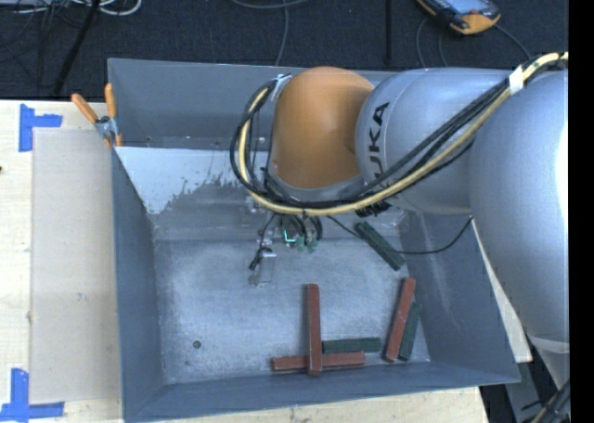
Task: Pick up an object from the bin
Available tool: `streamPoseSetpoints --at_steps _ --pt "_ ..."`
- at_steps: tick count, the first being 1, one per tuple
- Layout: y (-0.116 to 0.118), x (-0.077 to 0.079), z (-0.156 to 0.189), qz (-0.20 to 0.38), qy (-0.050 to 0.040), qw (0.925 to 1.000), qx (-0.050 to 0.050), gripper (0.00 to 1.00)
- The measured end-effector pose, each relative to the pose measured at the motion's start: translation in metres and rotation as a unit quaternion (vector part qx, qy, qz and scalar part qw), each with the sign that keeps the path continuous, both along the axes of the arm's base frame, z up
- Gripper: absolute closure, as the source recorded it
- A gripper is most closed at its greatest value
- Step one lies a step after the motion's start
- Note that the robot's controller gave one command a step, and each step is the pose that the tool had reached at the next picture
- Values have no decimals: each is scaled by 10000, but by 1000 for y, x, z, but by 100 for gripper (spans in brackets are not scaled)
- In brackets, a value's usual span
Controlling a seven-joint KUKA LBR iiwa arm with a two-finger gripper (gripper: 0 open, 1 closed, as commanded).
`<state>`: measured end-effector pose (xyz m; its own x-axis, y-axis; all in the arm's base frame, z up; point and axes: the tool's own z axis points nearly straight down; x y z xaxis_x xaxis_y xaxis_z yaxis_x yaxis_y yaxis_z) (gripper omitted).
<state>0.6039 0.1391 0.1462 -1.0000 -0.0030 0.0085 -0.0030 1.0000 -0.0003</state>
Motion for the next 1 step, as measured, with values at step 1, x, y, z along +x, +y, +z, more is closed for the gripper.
streamPoseSetpoints --at_steps 1 --pt "0 2 5 -13 -39 10000 6 0"
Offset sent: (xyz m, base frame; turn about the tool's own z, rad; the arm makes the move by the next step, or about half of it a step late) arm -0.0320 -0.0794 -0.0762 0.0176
